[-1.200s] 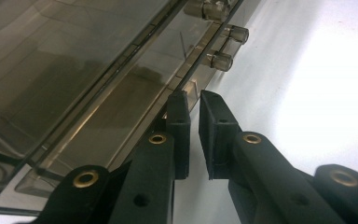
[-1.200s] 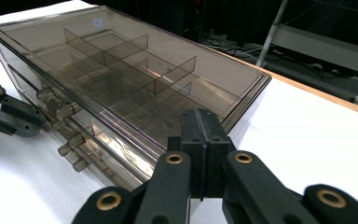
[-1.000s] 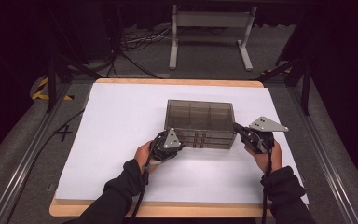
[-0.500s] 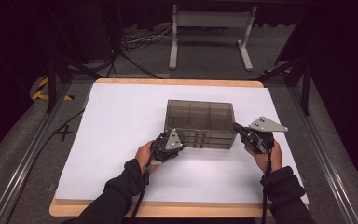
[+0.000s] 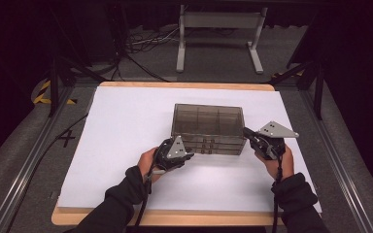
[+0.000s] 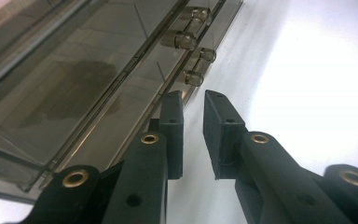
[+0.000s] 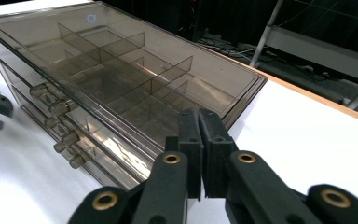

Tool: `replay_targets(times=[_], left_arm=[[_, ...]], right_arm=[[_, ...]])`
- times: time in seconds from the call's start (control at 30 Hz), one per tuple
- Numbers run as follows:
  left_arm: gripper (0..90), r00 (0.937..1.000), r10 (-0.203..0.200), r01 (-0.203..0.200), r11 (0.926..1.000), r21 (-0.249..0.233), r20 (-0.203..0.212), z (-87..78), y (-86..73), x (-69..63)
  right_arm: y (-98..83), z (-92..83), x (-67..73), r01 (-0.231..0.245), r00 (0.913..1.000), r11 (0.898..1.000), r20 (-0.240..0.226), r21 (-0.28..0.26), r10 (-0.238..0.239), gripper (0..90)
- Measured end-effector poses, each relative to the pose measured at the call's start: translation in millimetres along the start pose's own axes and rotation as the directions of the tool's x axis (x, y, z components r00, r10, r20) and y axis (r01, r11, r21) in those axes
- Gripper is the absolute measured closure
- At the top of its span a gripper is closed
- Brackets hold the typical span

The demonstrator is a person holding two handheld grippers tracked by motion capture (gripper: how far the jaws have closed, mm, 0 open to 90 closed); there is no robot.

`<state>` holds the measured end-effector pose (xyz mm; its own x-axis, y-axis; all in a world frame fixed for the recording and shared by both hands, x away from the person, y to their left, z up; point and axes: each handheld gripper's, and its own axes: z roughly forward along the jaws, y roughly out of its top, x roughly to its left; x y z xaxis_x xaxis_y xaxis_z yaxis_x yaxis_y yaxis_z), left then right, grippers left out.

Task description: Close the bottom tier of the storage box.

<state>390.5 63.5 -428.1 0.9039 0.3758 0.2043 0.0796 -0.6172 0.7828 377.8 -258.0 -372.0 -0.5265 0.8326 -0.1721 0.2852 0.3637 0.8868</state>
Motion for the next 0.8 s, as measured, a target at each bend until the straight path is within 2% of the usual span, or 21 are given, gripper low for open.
replay_targets(times=[0.1, 0.23, 0.47, 0.8], left_arm=[[76.8, 0.9999, -0.015, 0.015, 0.9999, -0.007, -0.002, -5.5, 0.0, 0.8], [76.5, 0.9999, -0.014, 0.014, 0.9996, -0.026, -0.008, -12.0, 1.1, 2.9], [74.8, 0.9993, -0.02, 0.018, 0.9985, -0.052, -0.031, -25.0, 2.2, 7.0], [70.5, 0.9986, -0.028, 0.025, 0.9975, -0.066, -0.044, -41.6, -0.2, 12.1]], right_arm=[[-0.3, -0.3, 1.1, 0.014, 0.9999, 1.0, 0.01, -0.002, -0.014, 87.6], [-0.4, -0.6, 1.3, 0.017, 0.9998, 1.0, 0.012, -0.004, -0.017, 87.4], [-1.7, -4.6, 1.1, 0.016, 0.9997, 1.0, 0.018, -0.006, -0.016, 81.1], [-1.0, -10.3, 5.3, 0.042, 0.999, 0.999, 0.014, 0.001, -0.042, 74.9]])
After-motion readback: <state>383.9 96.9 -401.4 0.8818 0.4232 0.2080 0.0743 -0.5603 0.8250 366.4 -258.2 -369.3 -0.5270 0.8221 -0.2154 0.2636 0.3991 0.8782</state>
